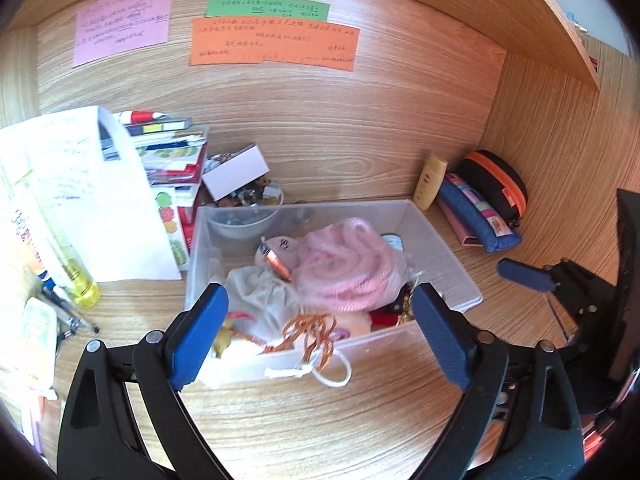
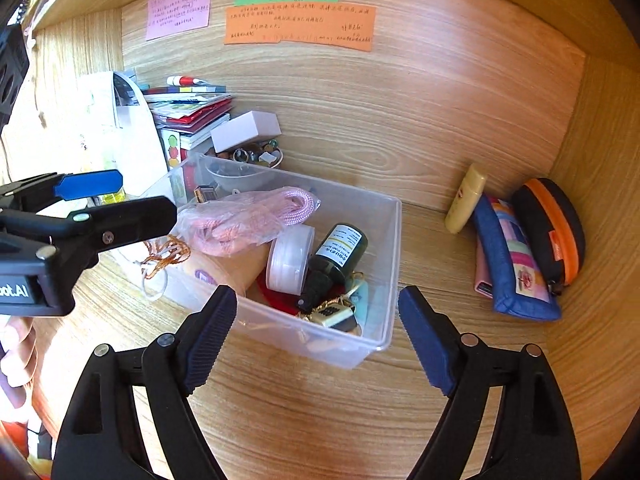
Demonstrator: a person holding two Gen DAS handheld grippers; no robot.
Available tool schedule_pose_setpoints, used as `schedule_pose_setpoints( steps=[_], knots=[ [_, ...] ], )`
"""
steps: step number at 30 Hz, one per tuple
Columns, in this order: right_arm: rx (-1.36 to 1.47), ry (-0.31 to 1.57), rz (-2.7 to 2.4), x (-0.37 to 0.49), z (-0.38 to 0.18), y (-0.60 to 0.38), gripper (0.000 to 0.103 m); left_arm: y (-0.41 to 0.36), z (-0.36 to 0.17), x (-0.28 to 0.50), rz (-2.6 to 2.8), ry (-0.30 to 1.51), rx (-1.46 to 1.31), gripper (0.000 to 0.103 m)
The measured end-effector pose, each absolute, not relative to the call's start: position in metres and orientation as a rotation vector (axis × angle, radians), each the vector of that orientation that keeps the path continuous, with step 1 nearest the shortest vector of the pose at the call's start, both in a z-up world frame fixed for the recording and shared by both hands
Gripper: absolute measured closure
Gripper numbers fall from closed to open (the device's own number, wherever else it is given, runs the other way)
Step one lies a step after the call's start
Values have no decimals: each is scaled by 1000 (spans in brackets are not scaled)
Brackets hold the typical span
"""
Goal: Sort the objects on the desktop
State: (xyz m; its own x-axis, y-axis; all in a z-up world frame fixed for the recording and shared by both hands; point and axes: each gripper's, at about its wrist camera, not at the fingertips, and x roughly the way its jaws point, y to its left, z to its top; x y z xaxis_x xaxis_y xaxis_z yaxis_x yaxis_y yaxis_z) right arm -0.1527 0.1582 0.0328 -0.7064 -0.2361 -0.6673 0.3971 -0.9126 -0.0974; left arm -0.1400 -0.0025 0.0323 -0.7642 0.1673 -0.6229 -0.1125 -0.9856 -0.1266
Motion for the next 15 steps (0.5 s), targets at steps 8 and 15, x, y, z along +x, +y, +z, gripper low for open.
schedule_pose_setpoints(
  steps=[8,15],
  knots=[
    [946,303,-2614,-131,37,164,21,-10,28,-111,2958,-96,-942,9],
    [923,269,-2623,-117,40,170,20,-8,22,-99,2981,-56,-947,9]
  ],
)
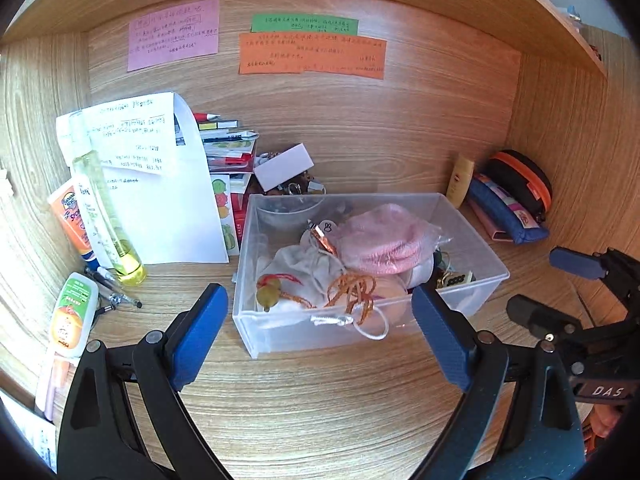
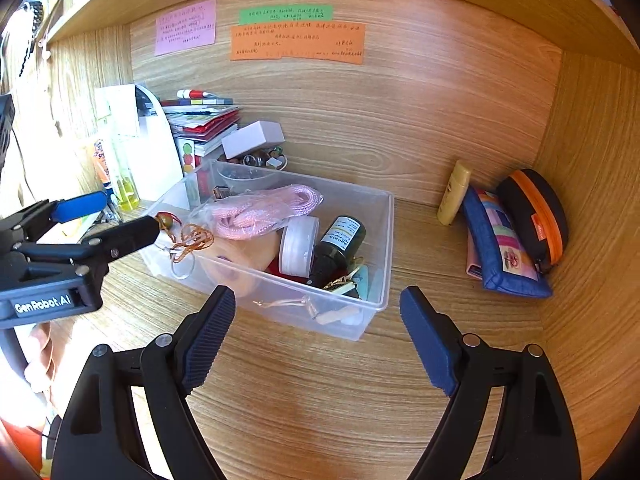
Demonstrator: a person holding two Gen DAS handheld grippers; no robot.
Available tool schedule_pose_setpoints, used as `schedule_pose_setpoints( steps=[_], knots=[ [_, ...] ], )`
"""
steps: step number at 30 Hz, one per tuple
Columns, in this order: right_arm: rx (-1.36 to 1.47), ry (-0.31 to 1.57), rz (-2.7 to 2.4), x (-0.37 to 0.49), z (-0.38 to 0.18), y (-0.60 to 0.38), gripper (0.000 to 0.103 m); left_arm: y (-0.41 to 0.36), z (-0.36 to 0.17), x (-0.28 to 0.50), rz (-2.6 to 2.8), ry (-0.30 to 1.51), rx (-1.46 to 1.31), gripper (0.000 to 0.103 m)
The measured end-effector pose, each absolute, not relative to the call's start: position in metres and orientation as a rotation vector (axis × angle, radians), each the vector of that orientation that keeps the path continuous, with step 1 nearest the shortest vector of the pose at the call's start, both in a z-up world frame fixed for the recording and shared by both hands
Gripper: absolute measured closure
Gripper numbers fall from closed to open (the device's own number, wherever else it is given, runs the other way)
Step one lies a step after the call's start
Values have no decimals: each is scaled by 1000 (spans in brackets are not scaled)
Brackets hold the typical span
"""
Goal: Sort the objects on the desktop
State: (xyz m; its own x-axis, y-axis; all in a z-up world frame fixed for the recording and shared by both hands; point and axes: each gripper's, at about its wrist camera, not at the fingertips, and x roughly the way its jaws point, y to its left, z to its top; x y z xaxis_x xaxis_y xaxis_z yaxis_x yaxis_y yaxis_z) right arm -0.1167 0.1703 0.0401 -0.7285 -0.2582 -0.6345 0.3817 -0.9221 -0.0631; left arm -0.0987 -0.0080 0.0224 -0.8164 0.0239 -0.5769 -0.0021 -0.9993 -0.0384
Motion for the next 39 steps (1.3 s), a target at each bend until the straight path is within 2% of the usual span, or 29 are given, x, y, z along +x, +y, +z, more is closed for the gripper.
schedule_pose_setpoints(
  steps=[10,34,39],
  knots=[
    [891,232,-2643,-104,43,177,20,8,21,-84,2975,12,-913,9],
    [917,226,-2634,-105,37,176,20,9,25,-83,2953,-13,-902,9],
    [916,227,-2632,-105,36,178,20,8,24,-83,2949,-21,-908,6]
  ],
)
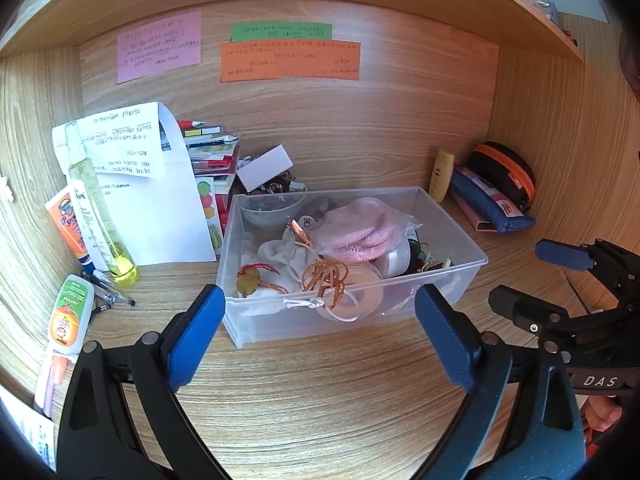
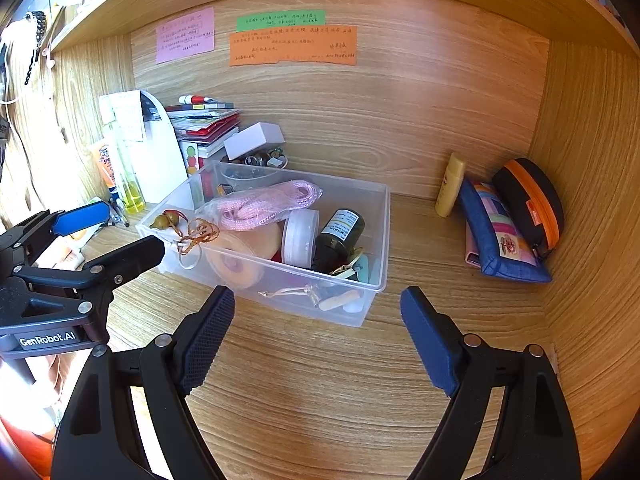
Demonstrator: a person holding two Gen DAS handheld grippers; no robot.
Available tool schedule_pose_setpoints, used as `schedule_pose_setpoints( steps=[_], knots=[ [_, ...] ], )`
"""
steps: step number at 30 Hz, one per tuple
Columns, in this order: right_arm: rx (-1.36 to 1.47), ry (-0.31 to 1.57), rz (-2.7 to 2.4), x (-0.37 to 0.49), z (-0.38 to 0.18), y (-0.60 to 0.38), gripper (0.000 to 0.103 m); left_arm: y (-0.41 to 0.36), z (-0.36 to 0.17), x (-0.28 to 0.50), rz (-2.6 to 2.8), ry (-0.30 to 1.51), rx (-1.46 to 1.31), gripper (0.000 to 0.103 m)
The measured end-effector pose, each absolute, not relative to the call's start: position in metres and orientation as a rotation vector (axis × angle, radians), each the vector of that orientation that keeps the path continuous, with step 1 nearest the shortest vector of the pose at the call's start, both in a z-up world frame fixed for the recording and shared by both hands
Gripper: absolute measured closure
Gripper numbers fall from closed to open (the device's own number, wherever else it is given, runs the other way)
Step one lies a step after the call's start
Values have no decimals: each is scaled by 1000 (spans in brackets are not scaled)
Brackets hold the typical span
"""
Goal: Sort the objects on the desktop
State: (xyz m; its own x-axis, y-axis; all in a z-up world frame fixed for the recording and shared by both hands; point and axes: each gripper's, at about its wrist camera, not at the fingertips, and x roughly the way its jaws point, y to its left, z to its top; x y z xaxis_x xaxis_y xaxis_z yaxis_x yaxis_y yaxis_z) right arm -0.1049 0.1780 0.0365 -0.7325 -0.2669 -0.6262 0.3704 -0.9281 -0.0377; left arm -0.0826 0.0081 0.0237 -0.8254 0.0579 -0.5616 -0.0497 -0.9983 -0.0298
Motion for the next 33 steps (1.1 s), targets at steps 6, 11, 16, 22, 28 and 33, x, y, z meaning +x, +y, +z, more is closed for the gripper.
schedule_pose_setpoints(
  steps=[6,11,16,22,28,33],
  knots=[
    [910,221,-2630,-103,37,178,20,8,23,-82,2957,-12,-917,6],
    [902,221,-2625,-101,38,176,20,9,24,-82,2949,-15,-923,6],
    [894,227,-2623,-100,39,175,20,10,23,-82,2925,-23,-941,6],
    [899,228,-2619,-101,39,176,20,12,24,-81,2936,-15,-920,6],
    [907,214,-2613,-102,38,177,20,14,25,-79,2946,-16,-902,6],
    [906,214,-2614,-102,39,178,20,12,25,-79,2951,-35,-903,6]
  ],
)
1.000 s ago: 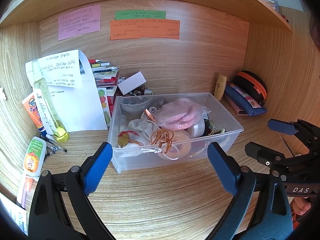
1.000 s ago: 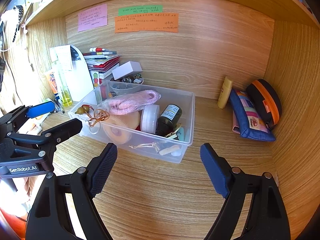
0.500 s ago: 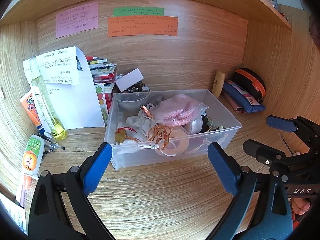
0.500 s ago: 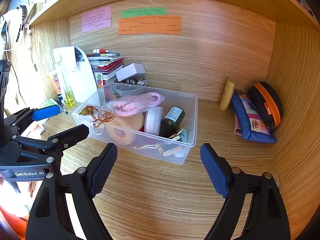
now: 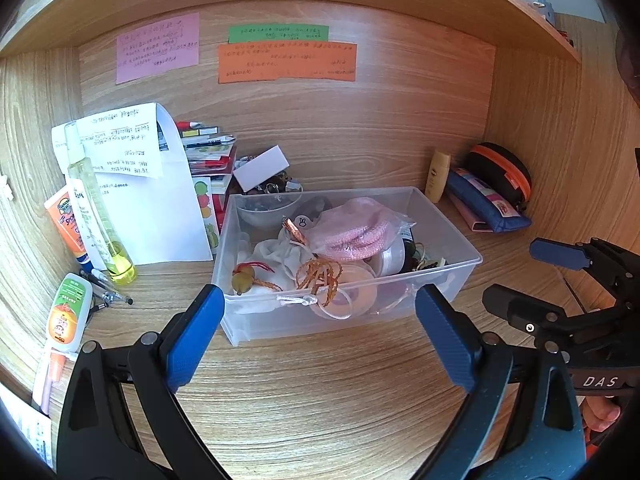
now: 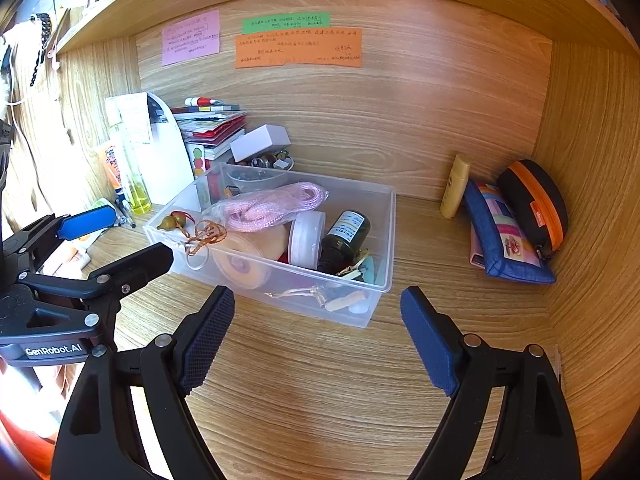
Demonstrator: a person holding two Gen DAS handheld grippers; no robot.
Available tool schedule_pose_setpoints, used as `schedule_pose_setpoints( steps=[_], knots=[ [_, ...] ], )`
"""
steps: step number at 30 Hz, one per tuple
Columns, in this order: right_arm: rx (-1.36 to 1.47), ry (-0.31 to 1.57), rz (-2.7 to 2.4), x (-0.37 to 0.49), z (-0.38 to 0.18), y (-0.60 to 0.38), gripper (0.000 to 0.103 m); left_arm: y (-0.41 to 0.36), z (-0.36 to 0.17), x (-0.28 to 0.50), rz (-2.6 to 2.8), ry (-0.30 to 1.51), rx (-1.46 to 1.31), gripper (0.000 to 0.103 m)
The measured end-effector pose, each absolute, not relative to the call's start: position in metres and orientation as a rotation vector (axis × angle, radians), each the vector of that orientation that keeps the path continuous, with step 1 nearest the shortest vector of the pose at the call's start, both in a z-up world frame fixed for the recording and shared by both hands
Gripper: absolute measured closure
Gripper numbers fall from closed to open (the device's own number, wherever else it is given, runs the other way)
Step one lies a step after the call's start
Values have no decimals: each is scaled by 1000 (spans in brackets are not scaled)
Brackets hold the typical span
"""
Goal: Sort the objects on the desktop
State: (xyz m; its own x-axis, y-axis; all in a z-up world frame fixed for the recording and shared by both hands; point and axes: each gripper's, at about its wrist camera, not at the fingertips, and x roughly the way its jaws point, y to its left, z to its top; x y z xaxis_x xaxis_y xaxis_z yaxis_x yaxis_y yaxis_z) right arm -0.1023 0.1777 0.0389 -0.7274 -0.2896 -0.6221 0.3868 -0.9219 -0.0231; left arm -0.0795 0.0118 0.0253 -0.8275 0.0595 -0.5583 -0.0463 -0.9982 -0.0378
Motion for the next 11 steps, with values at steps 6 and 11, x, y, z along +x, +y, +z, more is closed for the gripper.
schedule_pose_setpoints(
  steps=[6,11],
  knots=[
    [907,215,-2611,-102,39,178,20,8,24,-82,2926,-83,-937,6],
    [906,211,-2613,-101,38,179,20,8,25,-79,2930,-73,-929,6]
  ],
)
